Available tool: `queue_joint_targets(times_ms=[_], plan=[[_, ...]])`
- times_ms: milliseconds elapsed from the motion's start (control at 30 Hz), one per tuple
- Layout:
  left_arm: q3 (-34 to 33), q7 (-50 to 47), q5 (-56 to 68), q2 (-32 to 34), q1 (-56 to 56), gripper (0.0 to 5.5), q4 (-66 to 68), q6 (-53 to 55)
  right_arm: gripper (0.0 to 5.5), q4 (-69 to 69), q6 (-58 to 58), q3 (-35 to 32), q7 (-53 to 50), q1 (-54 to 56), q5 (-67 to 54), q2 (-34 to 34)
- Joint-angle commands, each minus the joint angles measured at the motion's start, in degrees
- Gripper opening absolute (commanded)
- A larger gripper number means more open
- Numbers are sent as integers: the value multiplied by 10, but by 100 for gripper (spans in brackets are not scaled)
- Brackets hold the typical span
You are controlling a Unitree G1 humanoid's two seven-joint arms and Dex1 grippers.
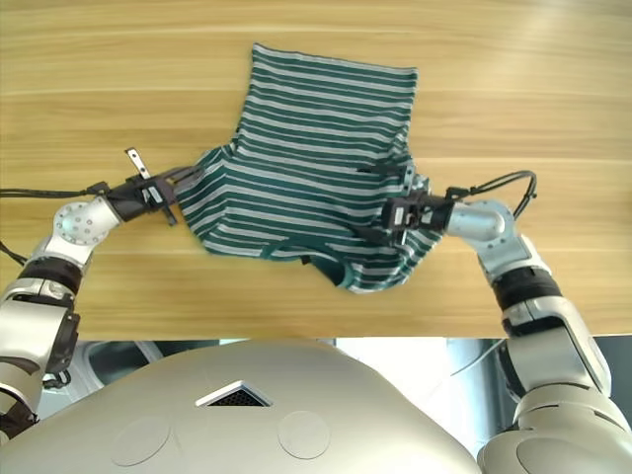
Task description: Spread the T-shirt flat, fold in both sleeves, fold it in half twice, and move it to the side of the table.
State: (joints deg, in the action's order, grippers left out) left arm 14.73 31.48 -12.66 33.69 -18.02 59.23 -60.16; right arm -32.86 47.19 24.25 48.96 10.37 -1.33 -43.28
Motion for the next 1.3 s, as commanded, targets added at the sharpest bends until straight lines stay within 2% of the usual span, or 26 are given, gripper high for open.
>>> queue_joint_targets(times_ms=[33, 200, 300, 367, 533, 600, 700, 800, 967, 1133, 1200, 1300], plan=[[-1, 15, -3, 15, 3, 0, 7, 4, 537, 18, -20, -12, 39, -24, -13, -13], [1, 171, 128, 42, 71, 0, -59, -10, 537, 35, -26, -35, 50, -33, -28, -7], [-48, 226, 273, 80, 102, 0, -174, 10, 537, 74, -20, -63, 57, -45, -69, -3], [-80, 223, 308, 84, 92, 0, -206, 21, 537, 110, -18, -80, 60, -52, -100, 0], [-85, 215, 267, 61, 89, 0, -195, 28, 537, 209, -12, -101, 97, -77, -181, -12], [-83, 218, 259, 51, 91, 0, -198, 33, 537, 249, -25, -87, 107, -70, -184, 3], [-69, 211, 210, 39, 92, 0, -176, 34, 537, 234, -65, -38, 89, -22, -92, 70], [-63, 205, 166, 54, 89, 0, -146, 57, 537, 186, -86, -3, 66, 1, 0, 116], [-77, 175, 123, 80, 77, 111, -114, 88, 540, 133, -84, 7, 39, 6, 61, 138], [-106, 76, 74, 98, 62, 201, -108, 95, 540, 108, -77, 15, 23, 8, 79, 154], [-117, 48, 70, 97, 58, 201, -111, 85, 540, 115, -78, 17, 24, 8, 72, 165], [-138, 31, 97, 88, 54, 201, -120, 66, 540, 39, -95, 14, -55, 50, 155, 182]])
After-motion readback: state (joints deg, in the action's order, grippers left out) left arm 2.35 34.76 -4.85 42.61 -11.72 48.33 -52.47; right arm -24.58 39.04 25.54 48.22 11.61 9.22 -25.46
